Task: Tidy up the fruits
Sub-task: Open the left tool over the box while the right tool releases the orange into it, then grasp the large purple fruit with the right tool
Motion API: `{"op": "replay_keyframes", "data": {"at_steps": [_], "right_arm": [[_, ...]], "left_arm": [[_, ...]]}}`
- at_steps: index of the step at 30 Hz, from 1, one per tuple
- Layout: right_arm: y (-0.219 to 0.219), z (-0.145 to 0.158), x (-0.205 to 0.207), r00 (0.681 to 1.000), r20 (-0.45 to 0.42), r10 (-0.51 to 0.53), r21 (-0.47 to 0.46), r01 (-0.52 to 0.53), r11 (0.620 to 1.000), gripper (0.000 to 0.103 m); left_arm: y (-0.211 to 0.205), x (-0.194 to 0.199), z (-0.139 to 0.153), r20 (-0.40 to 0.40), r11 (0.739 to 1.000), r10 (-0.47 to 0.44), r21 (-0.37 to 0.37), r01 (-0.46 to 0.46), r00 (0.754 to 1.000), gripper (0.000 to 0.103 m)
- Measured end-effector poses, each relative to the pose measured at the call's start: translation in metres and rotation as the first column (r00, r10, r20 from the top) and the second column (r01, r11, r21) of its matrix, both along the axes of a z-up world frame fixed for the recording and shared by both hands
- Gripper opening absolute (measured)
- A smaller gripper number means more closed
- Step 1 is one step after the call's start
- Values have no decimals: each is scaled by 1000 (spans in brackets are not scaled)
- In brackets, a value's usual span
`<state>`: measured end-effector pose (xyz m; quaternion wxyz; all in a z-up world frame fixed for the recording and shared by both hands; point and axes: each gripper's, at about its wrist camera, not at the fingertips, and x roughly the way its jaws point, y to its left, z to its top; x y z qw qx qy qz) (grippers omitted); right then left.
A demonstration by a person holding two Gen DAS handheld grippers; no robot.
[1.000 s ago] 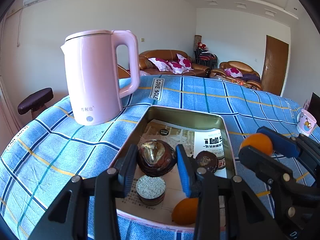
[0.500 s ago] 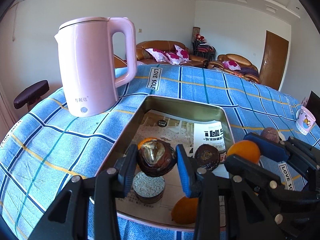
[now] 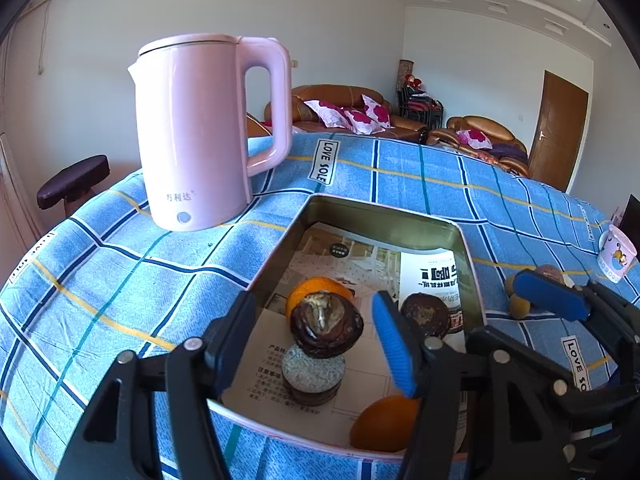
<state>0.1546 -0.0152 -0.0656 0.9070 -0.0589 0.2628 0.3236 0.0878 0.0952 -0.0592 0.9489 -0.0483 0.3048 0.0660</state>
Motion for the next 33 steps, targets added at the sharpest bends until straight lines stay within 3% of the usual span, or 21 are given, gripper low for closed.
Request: {"op": "replay_keyframes", "data": {"at_steps": [4,11,17,23,28,33], "right_arm": [[-13,6,-13,998,58,-21,-34,23,999,67],[-80,13,-17,982,95,-160,-92,169,981,68],[-148,9,-4,944,48,-326,-84,329,941,68],[-178,2,14,904,-13,-428,-80,425,901,68],[-181,2,21,903,-39,-428,-45,426,904,68],[-153,9,31,938,-15,-346,-45,345,938,68]], "left_arm": [[-7,-6,5,20,1000,-14,-11,14,1000,91],[-40,-13,20,65,997,-74,18,73,995,92],[-70,-7,21,47,992,-122,49,120,991,92],[-107,2,23,45,979,-188,87,183,981,92],[-127,9,23,44,971,-206,129,199,978,92],[-119,13,21,48,976,-159,155,150,986,93]]}}
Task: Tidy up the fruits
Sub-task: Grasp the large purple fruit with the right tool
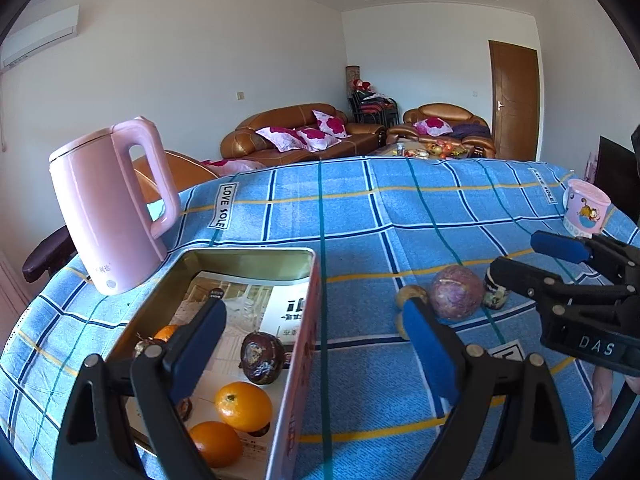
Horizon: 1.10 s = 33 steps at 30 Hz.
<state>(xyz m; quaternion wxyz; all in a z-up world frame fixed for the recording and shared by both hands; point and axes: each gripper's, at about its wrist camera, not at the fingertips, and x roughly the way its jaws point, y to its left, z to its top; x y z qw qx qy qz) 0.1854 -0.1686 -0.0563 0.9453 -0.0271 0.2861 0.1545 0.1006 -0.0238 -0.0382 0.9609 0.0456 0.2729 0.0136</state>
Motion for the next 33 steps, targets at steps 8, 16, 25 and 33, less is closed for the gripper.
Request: {"op": "replay_keyframes", "data": {"at_steps": [8,16,25,33], "right_arm": [[50,-18,34,995,-64,71,-126,-78,989,68],[46,-36,51,977,-200,72,-95,-92,991,51],[27,-16,25,999,-53,9,-12,-9,1000,50],[-11,-5,14,988,20,-155,63,153,986,50]], "left_arm": [[29,4,3,3,997,68,-42,-68,998,97],[20,7,-1,-11,998,41,-35,-42,999,97],[-7,10,-2,-20,1000,-28,-3,28,999,95],[-41,33,-18,-136,993,-115,-3,115,984,73]]}}
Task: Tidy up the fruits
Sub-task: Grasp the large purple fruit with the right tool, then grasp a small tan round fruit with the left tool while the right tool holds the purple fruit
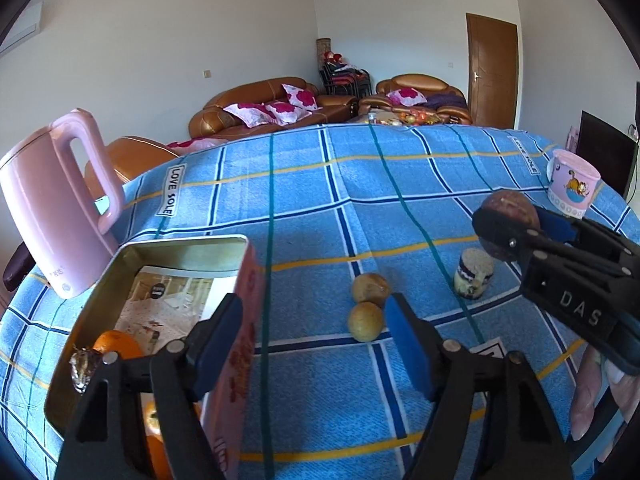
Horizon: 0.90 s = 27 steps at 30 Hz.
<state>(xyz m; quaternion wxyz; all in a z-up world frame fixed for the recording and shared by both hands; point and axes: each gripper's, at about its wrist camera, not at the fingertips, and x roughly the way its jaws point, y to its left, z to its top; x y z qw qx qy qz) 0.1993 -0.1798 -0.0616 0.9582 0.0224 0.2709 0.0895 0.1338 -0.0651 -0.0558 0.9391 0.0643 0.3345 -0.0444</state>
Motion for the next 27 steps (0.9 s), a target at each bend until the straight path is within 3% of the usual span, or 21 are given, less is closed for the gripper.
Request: {"op": "replay_keyframes", "data": {"at_steps": [3,9,12,27], "right_arm": [[-10,1,0,1000,3,-14,39,14,999,50],[-12,2,-2,1000,14,-10,52,9,999,51],[-13,1,-2,1000,14,-8,57,7,998,51],[-10,3,-9,999,39,26,45,-28,999,51]], "left_arm": [[-12,6,-6,-41,999,-35,-2,35,999,71],[-26,27,-29,-165,998,-48,20,52,985,51],[-22,32,-33,-198,998,-61,-28,56,978,27],[-9,18,-16,-85,997,-31,-79,24,996,27]]}}
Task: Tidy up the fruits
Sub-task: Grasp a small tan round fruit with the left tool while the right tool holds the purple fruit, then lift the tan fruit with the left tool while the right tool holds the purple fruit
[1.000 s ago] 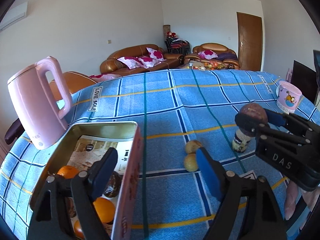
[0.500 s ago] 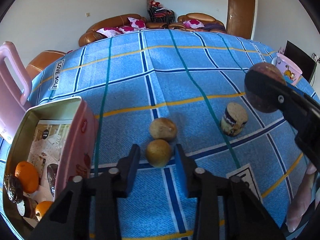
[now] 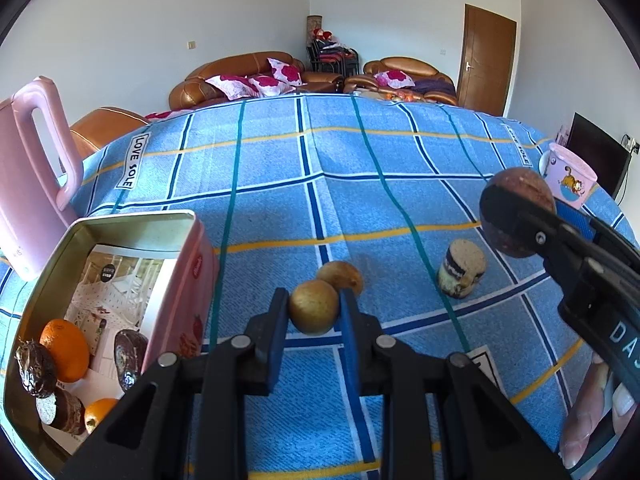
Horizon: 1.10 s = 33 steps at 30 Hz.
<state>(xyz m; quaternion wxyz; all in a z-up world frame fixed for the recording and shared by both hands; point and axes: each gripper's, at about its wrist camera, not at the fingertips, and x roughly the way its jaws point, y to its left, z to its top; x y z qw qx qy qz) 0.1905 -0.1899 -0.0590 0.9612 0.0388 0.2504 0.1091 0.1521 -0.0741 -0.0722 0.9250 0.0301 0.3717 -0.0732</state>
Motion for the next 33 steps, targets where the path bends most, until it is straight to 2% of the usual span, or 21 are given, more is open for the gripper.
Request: {"op": "replay_keyframes", "data": {"at_steps": [33], "right_arm": [[4,6,-18,997,77,29,8,-30,1000,51]], "left_arm": [[15,-23,19,172,997,69,-34,-64,983,27]]}}
